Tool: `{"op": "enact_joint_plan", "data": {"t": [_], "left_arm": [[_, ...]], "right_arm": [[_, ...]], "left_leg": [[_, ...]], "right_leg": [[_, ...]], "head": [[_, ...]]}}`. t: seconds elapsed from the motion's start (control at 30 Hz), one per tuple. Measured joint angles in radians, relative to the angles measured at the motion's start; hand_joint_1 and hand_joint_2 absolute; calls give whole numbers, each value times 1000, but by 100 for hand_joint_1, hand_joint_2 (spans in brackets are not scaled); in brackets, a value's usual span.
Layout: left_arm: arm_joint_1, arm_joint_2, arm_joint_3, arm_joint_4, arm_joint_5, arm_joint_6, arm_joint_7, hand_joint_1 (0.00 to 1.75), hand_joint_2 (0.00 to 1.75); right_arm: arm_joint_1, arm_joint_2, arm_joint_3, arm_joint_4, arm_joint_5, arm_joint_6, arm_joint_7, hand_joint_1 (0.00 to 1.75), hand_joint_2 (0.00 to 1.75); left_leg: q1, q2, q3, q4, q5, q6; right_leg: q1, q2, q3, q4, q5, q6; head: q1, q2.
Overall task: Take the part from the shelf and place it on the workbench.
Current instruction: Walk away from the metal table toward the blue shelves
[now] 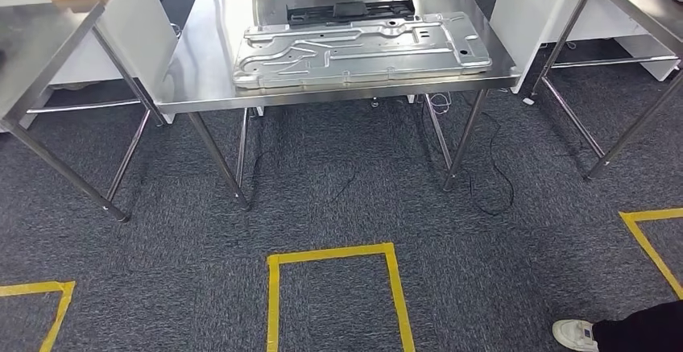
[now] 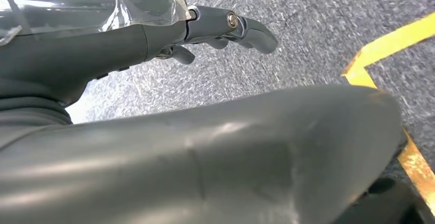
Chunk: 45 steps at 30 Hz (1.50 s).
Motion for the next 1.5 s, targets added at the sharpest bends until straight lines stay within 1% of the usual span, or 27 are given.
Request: {"op": "enact_joint_plan", "data": {"t": [0.03,0.1,0.2,0.27,0.3,0.33,0.4,0.47,0.53,0.6,0.63,0.73,0.77,0.8,0.83,0.93,1.0,1.07,1.13,1.2,1.23,1.27,1.3,1.33,1.37,1.43,1.5], "left_arm": [[0,0,-1,0,0,1,0,0,0],[1,0,-2,0,1,3,0,0,0],[0,0,-8,0,2,5,0,0,0],[2,0,-14,0,3,6,0,0,0],[3,0,-16,0,4,6,0,0,0],[3,-1,-18,0,4,6,0,0,0],[2,0,-19,0,5,6,0,0,0],[2,2,-20,0,6,7,0,0,0],[2,2,-21,0,7,7,-1,0,0],[0,0,-22,0,9,7,-3,0,0],[0,0,-22,0,11,8,-4,0,0],[6,-1,-24,0,16,9,-7,0,0],[8,-1,-24,0,17,10,-7,0,0],[9,-1,-25,0,18,10,-7,0,0],[8,-1,-25,0,18,11,-7,0,0],[6,-1,-26,0,20,15,-9,0,0],[4,-1,-26,0,23,18,-10,0,0],[0,-1,-26,0,24,22,-11,0,0],[-1,-1,-27,0,26,25,-13,0,0],[0,-1,-32,0,29,28,-15,0,0],[2,-1,-35,0,30,30,-15,0,0],[3,-1,-38,0,32,32,-15,0,0],[5,-1,-40,0,33,33,-16,0,0],[5,-1,-42,0,33,34,-16,0,0],[4,-1,-44,0,34,35,-17,0,0],[2,2,-46,0,34,40,-18,0,0],[0,7,-47,1,34,46,-20,0,0]], "right_arm": [[1,2,0,1,-13,-3,-2,0,0],[1,3,-1,4,-37,-10,-7,0,0],[1,4,-2,6,-49,-10,-12,0,0],[3,4,-2,10,-50,-10,-13,0,0],[3,4,-2,12,-50,-10,-13,0,0],[2,5,-2,13,-50,-10,-13,0,0],[0,9,-2,14,-50,-10,-13,0,0],[-3,12,-2,14,-50,-10,-13,0,0],[-2,13,-2,15,-52,-10,-12,0,0],[0,11,-2,17,-57,-10,-11,0,0],[0,11,-2,18,-58,-10,-11,0,0],[0,9,-2,20,-65,-10,-10,0,0],[0,9,-2,21,-68,-10,-9,0,0],[1,9,-2,22,-71,-10,-9,0,0],[1,8,-2,22,-74,-10,-9,0,0],[-2,7,-2,23,-80,-10,-8,0,0],[-2,8,-2,24,-84,-11,-5,0,0],[-1,8,-2,25,-89,-11,0,0,0],[-2,8,-2,25,-90,-11,5,0,0],[-4,7,-2,26,-92,-11,8,0,0],[-4,7,-2,26,-92,-11,9,0,0],[-4,7,-2,26,-93,-11,9,0,0],[-3,7,-2,27,-95,-11,9,0,0],[-3,7,-2,27,-97,-11,9,0,0],[-2,7,-2,28,-98,-11,9,0,0],[-4,12,-1,28,-100,-11,8,0,0],[-6,17,-1,29,-102,-11,6,0,0]], "left_leg": [[2,0,0,1,0,-3],[8,0,-17,44,-33,-17],[27,1,-97,248,-160,-45],[35,1,-126,336,-195,-51],[36,0,-109,318,-183,-50],[37,-4,-72,257,-154,-46],[31,-38,26,86,-91,-30],[20,-68,81,-15,-62,-16],[14,-59,85,-32,-55,-11],[18,-36,85,-42,-41,-9],[21,-25,84,-47,-34,-6],[18,14,75,-46,-29,3],[16,27,72,-44,-29,3],[15,39,70,-42,-30,2],[14,49,69,-38,-32,1],[8,76,62,-14,-47,-11],[1,92,57,-5,-55,-15],[4,100,56,2,-60,-19],[14,71,33,60,-100,-33],[25,34,-28,200,-176,-50],[29,28,-64,276,-207,-55],[31,24,-89,326,-221,-56],[30,21,-96,337,-214,-54],[29,15,-83,305,-187,-48],[26,3,-53,235,-145,-36],[10,-47,16,77,-69,-7],[-5,-77,42,3,-41,10]], "right_leg": [[0,0,-2,-1,4,-9],[-2,0,-8,-2,13,-24],[-3,4,-26,-2,28,-33],[-3,13,-40,-2,37,-31],[-3,19,-45,-2,41,-29],[-3,26,-49,-2,46,-27],[-5,41,-54,-3,55,-22],[-8,57,-62,-5,64,-12],[-7,78,-69,-8,73,2],[-3,68,-85,13,61,8],[0,51,-106,54,33,7],[6,10,-205,273,-81,3],[7,7,-220,315,-93,4],[8,4,-214,317,-86,5],[8,-2,-186,276,-62,5],[8,-61,-65,68,11,2],[9,-69,-45,20,21,-10],[9,-47,-50,20,26,-23],[6,-29,-54,19,31,-33],[6,-12,-61,19,36,-39],[7,-1,-64,19,37,-41],[8,11,-67,19,39,-42],[8,24,-69,19,41,-43],[10,37,-69,18,43,-43],[11,50,-69,18,45,-42],[10,70,-71,15,52,-39],[4,88,-78,12,59,-28]], "head": [[0,0],[0,0],[0,0],[0,0],[0,0],[0,0],[0,0],[0,0],[-1,0],[0,0],[0,0],[3,0],[4,0],[4,0],[3,0],[3,0],[2,0],[2,0],[2,0],[2,0],[2,0],[2,0],[1,0],[1,0],[1,0],[1,0],[-1,0]]}}
